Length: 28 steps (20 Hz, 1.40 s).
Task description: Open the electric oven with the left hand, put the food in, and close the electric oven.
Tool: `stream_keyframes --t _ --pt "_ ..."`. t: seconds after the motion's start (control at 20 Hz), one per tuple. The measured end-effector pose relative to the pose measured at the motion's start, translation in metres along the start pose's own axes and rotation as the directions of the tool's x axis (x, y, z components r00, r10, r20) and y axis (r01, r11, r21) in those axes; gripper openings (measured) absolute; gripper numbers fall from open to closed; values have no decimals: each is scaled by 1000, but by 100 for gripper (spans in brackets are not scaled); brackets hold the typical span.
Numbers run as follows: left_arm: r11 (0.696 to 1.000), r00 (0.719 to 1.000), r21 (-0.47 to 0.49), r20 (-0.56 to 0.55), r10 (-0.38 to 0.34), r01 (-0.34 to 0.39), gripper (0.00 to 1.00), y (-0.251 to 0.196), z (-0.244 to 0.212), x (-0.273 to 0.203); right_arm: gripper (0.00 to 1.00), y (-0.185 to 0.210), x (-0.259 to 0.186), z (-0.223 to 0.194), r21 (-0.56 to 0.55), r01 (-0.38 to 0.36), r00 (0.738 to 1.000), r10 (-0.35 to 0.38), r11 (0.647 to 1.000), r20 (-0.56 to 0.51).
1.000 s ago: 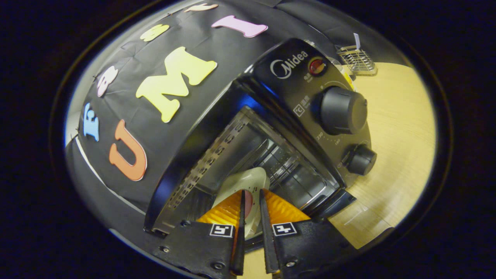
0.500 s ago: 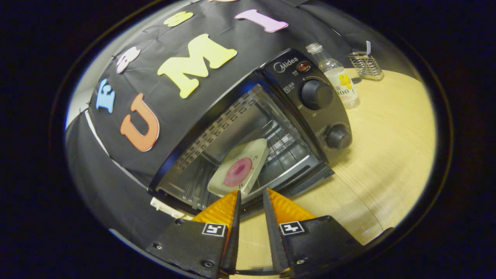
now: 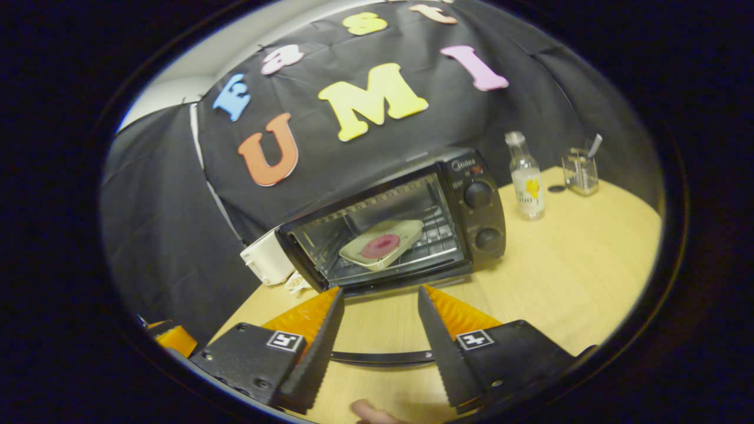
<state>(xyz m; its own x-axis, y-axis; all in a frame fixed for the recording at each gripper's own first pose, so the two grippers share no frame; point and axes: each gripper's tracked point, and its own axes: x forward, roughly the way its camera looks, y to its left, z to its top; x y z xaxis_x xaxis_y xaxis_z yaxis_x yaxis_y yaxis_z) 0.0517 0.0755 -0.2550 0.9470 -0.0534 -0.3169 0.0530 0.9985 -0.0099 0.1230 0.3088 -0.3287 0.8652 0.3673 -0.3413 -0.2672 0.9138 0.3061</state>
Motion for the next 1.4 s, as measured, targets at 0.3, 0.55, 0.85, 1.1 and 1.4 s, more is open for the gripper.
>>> stream_keyframes --t 0.3,0.55,0.85,1.1,1.4 --pt "999 997 2 -60 -42 42 94 -23 -21 13 96 -22 -48 29 -165 37 995 -21 986 96" --pt "996 989 6 -121 -88 89 94 -50 -44 25 96 -53 -88 83 -221 93 981 -51 971 187" --pt "991 958 -23 -253 -135 134 95 -91 -81 43 96 -104 -134 157 -231 182 947 -106 956 305" --pt "980 925 -14 -329 -191 198 95 -134 -105 57 96 -143 -166 195 -227 232 929 -146 946 340" --pt "974 902 12 -381 -204 226 96 -169 -116 77 96 -174 -180 213 -234 266 914 -168 935 370"
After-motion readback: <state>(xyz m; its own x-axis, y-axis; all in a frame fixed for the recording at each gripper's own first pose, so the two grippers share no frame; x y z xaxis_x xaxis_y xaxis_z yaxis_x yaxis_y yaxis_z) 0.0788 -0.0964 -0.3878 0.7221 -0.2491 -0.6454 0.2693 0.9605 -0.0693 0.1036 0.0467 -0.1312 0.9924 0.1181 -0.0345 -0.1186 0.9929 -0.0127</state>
